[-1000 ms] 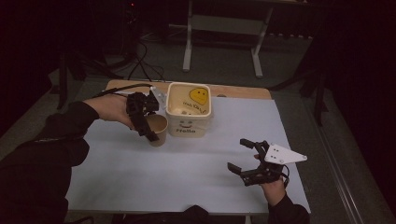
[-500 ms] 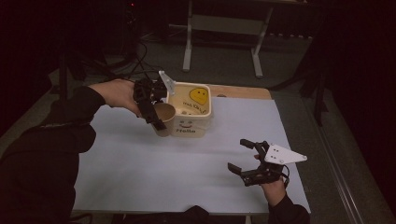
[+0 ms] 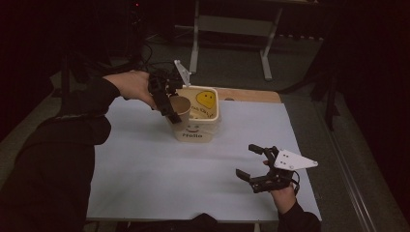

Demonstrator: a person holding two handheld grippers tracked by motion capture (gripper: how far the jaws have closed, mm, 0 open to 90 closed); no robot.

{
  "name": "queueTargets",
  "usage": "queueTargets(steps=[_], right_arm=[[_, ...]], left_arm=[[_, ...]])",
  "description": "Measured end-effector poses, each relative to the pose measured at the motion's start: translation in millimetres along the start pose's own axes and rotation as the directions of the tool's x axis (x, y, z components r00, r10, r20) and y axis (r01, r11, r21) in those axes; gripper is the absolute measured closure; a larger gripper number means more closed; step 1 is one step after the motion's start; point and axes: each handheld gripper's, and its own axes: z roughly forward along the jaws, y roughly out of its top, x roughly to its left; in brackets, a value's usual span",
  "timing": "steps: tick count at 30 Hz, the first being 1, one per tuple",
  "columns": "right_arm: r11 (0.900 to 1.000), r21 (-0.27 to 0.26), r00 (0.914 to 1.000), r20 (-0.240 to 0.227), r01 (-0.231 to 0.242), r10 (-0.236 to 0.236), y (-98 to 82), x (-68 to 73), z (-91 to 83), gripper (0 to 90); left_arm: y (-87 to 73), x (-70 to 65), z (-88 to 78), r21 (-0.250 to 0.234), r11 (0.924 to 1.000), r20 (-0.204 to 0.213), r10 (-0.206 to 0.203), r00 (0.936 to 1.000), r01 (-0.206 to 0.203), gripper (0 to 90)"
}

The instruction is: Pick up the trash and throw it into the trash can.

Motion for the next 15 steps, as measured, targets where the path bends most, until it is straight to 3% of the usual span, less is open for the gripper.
queueTargets(steps=[15], right_arm=[[1.000, -0.004, 1.0000, -0.004, -0.004, 0.004, -0.9, -0.6, -1.2, 9.0]], left_arm=[[25.7, 23.4, -9.9, 0.025, 0.9997, -0.023, -0.003, 0.9997, 0.003, 28.3]])
